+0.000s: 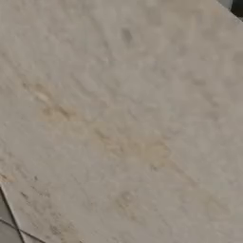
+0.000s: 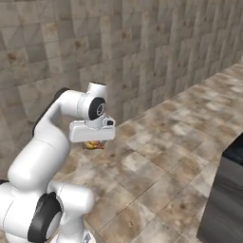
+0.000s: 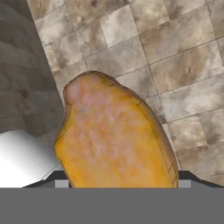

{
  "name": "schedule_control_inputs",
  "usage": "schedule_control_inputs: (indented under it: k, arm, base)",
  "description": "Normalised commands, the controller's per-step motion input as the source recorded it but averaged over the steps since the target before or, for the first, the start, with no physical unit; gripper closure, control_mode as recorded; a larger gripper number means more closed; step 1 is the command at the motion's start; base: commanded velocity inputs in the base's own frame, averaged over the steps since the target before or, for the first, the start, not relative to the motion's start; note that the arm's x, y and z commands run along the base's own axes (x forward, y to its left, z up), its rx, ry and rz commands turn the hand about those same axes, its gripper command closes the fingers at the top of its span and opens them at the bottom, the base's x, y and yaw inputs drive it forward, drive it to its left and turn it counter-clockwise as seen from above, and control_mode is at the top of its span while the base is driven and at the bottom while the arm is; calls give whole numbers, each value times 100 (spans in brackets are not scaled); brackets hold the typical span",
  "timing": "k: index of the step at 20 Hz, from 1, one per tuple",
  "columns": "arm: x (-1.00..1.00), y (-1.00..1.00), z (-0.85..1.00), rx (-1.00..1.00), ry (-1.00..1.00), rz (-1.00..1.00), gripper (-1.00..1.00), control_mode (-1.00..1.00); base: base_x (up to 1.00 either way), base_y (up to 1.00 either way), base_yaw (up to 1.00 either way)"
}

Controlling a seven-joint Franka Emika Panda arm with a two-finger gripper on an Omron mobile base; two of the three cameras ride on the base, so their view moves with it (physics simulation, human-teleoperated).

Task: Take the chicken drumsticks from the pan and place one on each plate on the dining counter.

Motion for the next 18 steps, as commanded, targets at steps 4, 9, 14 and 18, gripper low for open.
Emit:
schedule_control_inputs:
  k: [4, 9, 14, 18]
  arm:
    - [0, 0, 0, 0, 0, 0, 100, 100]
    - [0, 0, 0, 0, 0, 0, 100, 100]
    - [0, 0, 0, 0, 0, 0, 100, 100]
    - [0, 0, 0, 0, 0, 0, 100, 100]
  base:
    - [95, 56, -38]
    - [96, 53, -39]
    - [98, 51, -39]
    - [100, 49, -37]
